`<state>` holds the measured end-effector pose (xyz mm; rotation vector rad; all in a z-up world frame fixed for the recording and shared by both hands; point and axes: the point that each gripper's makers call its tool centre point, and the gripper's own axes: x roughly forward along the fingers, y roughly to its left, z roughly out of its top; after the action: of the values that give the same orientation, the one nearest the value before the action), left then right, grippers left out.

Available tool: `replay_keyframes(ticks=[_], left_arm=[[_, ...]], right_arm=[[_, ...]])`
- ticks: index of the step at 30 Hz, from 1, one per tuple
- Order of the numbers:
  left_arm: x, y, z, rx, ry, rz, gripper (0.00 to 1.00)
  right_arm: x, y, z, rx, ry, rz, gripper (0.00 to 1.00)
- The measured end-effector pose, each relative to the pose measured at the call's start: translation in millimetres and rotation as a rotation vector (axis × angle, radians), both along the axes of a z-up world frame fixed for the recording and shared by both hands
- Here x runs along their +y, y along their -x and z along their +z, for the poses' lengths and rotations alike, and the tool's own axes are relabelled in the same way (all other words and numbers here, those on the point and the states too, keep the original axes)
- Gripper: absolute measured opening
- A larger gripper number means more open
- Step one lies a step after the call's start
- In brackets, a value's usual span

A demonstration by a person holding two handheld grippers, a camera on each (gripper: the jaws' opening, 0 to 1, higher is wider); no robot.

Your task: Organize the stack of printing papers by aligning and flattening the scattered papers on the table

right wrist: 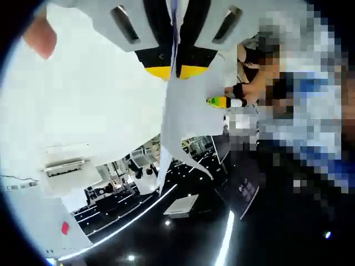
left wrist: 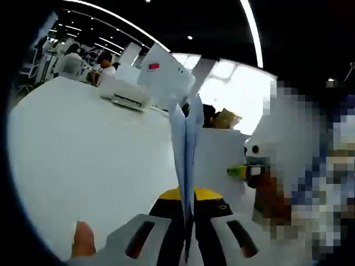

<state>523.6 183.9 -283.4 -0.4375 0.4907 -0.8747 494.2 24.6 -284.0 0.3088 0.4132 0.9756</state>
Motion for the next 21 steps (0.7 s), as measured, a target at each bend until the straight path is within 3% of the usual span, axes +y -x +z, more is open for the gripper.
replay_keyframes(ticks=[2, 3, 5, 8, 11, 16, 21], left_arm=[[-0.2, -1.8, -10.6, -0.003, -0.026, -0.001, 0.08], [4.0, -6.7, -16.3, 0.03, -0.016, 0.022, 0.08], [5.2, -5.2, -23.6, 0.083, 0.012, 0.036, 0.08], [10.2, -12.5, -32.9, 0.097, -0.016, 0.055, 0.09], [6.6, -9.2, -41.4, 0.088, -0.083, 0.061, 0.09], [4.6, -11.9, -53.2, 0.04, -0.239, 0.062, 0.07], [8.5, -17.3, -54.4, 0.044, -0.246, 0.073, 0.07]], right_arm=[[-0.4, -1.5, -8.5, 0.029, -0.003, 0.004, 0.0], [-1.5, -2.7, -13.4, 0.07, -0.013, -0.01, 0.0], [-4.3, -7.6, -19.0, 0.072, -0.009, -0.005, 0.0], [-6.0, -10.9, -24.5, 0.089, 0.0, -0.022, 0.0], [-10.7, -18.8, -35.2, 0.066, 0.086, -0.058, 0.0], [-10.6, -26.0, -49.9, -0.053, 0.283, -0.069, 0.02], [-14.2, -30.2, -45.9, -0.029, 0.237, -0.073, 0.04]])
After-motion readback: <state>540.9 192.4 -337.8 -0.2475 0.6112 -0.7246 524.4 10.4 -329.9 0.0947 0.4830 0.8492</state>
